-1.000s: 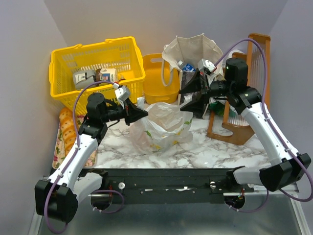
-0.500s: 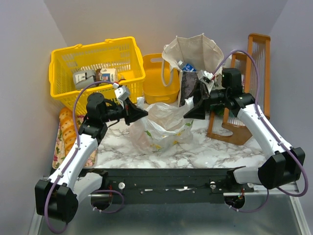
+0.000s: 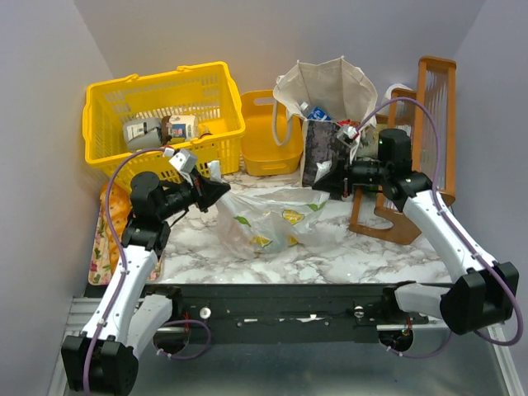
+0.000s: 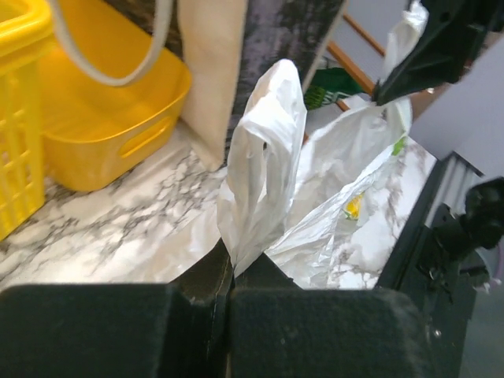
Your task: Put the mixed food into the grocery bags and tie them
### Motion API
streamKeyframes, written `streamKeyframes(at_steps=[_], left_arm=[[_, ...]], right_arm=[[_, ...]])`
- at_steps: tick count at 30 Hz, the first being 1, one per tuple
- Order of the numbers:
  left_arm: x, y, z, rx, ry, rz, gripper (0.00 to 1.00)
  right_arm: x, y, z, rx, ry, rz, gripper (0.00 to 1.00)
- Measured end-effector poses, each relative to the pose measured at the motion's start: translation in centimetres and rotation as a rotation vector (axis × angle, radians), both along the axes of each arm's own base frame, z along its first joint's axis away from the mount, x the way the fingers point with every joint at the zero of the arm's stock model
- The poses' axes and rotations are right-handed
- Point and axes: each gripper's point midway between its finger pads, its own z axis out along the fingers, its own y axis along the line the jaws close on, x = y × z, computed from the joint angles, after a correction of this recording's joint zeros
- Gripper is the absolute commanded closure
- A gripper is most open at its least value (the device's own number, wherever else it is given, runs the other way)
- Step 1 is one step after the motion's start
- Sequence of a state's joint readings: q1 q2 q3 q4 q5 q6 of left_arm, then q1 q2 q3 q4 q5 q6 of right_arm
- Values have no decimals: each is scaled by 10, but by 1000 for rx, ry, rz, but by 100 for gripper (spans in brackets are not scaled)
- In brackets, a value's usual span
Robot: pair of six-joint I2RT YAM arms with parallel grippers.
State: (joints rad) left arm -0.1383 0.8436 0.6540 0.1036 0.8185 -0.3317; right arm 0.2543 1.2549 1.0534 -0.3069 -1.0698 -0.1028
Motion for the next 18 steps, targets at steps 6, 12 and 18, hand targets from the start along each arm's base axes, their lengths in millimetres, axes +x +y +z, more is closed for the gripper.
streamKeyframes(at_steps=[6, 12, 18], left_arm=[[10, 20, -24, -22, 122, 170, 100], [10, 27, -55, -42, 291, 273, 100], [9, 34, -77, -49, 406, 350, 100]], right_arm=[[30, -31, -4, -63, 43, -392, 99], [40, -55, -55, -124, 214, -655, 99], [40, -63, -78, -141, 289, -745, 99]])
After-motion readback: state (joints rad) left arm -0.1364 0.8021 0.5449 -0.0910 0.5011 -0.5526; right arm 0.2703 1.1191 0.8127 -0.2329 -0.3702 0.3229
